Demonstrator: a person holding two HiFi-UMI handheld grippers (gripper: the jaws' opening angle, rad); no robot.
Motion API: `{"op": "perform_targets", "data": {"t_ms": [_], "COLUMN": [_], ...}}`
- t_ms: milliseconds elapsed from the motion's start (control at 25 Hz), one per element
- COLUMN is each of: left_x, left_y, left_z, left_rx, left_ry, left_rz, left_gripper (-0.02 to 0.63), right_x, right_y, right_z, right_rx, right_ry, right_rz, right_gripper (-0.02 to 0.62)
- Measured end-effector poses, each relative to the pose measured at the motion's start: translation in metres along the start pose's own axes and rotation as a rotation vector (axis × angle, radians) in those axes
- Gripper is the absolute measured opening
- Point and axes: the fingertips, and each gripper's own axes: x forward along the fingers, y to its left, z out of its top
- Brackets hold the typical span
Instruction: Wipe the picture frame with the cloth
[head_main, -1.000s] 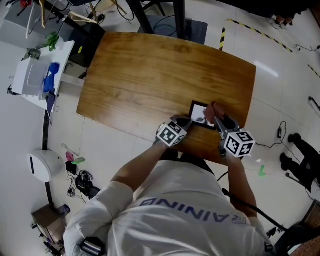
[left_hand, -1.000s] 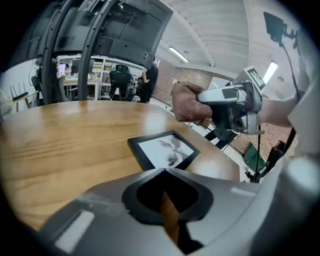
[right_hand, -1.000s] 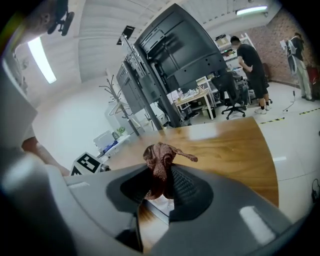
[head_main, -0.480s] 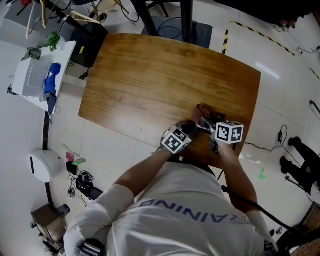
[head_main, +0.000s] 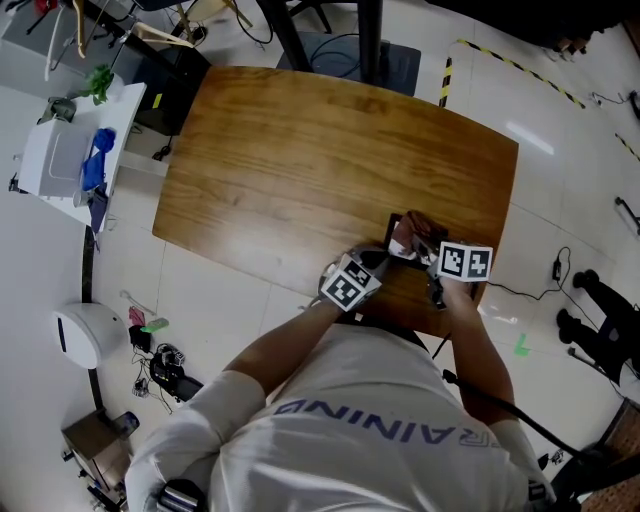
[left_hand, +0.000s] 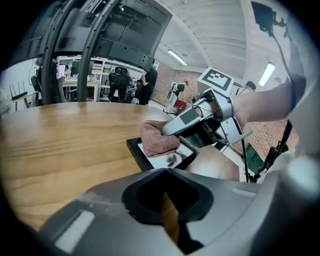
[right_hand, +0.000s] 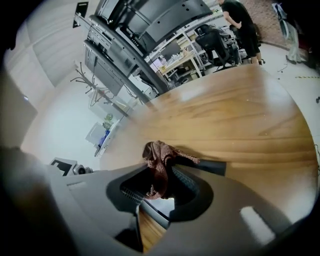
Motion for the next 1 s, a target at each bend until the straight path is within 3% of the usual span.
{"op": "perform_targets", "data": {"t_ms": [320, 680, 840, 1000], "left_x": [0.000, 0.000, 0.000, 0.000], "left_y": [0.000, 0.001, 0.000, 0.000], "left_z": [0.000, 0.000, 0.001, 0.000], "left_rx": [0.001, -0.021, -0.028, -0.021], "left_ry": [-0.004, -0.010, -0.017, -0.020], "left_rz": [-0.007, -0.011, -0.016, -0.015], "left_gripper": [0.005, 0.005, 0.005, 0.005], "right_x": [-0.050, -0.078, -0.078, -0.056], "right_y": [-0.043, -0.061, -0.045, 0.000], "right_z": [-0.005, -0.008, -0.003, 0.003], "right_rx": [0.011, 0.063, 0.030, -0.032], "right_ry": [-0.052, -0.098, -0.120, -0.100], "right_rz": [-0.119, -0.171, -0.128, -0.022], "right_gripper": [0.114, 0.115, 0.114, 0.114]}}
